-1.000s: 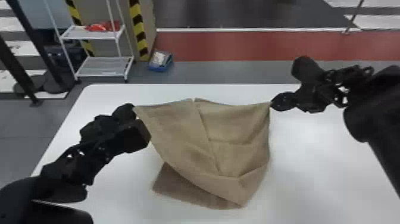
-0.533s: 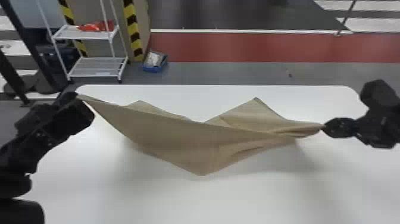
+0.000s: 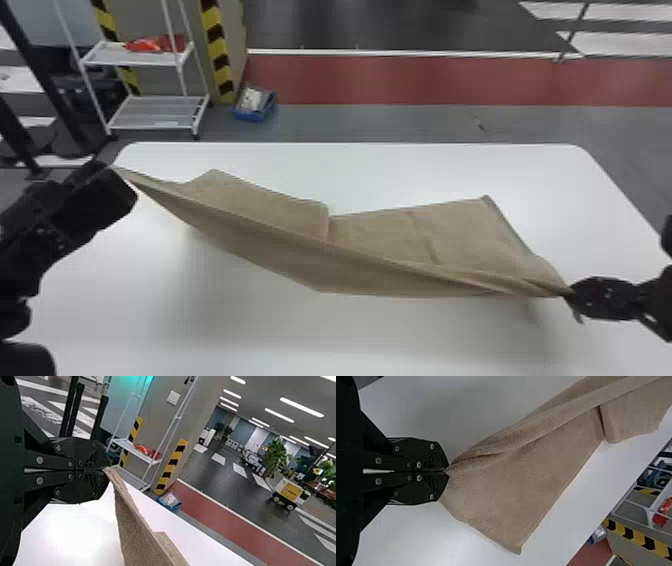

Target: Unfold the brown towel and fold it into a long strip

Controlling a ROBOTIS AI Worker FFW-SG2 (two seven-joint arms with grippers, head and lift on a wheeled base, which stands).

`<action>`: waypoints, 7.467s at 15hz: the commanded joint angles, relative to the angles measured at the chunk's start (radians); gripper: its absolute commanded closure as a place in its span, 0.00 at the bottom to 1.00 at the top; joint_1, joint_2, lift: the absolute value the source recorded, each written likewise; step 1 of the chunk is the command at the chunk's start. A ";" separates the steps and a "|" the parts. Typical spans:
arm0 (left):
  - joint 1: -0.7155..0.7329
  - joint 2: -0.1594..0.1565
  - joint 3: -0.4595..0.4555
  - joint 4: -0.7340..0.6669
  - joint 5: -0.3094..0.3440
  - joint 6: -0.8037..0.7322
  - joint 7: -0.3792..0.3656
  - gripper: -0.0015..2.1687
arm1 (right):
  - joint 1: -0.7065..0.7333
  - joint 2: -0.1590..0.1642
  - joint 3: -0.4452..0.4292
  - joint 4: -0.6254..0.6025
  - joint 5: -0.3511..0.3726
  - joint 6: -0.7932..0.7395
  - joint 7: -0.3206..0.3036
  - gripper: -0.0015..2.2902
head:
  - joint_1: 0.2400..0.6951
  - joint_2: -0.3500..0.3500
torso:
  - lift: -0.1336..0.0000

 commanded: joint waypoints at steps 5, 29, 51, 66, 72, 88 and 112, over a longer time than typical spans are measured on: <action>-0.084 -0.002 0.016 -0.007 0.067 0.060 0.026 0.95 | -0.152 0.014 -0.071 -0.053 -0.229 0.288 0.006 0.66 | 1.00 0.57 | 0.08; -0.196 -0.058 0.018 0.102 0.245 0.339 0.222 0.98 | -0.464 -0.025 0.064 0.243 -0.279 0.365 -0.204 0.82 | 0.56 0.59 | 0.08; 0.144 -0.089 0.030 0.193 0.161 0.072 0.362 0.84 | -0.103 -0.031 0.058 0.256 -0.032 0.077 -0.044 0.36 | 1.00 0.60 | 0.08; 0.233 -0.049 0.038 0.177 0.125 0.008 0.413 0.04 | -0.014 -0.037 0.136 0.062 0.113 0.104 0.003 0.23 | 1.00 0.68 | 0.08; 0.220 -0.020 0.032 0.196 0.125 -0.008 0.405 0.05 | -0.024 -0.039 0.245 0.078 0.209 0.123 0.006 0.23 | 1.00 0.73 | 0.08; 0.240 0.009 0.050 0.182 0.115 -0.094 0.307 0.21 | -0.024 -0.034 0.219 0.092 0.199 0.107 0.006 0.65 | 1.00 0.70 | 0.08; 0.315 0.083 0.087 0.004 0.001 -0.066 -0.160 0.26 | -0.103 -0.017 0.055 0.176 0.036 0.141 0.006 0.65 | 1.00 0.58 | 0.08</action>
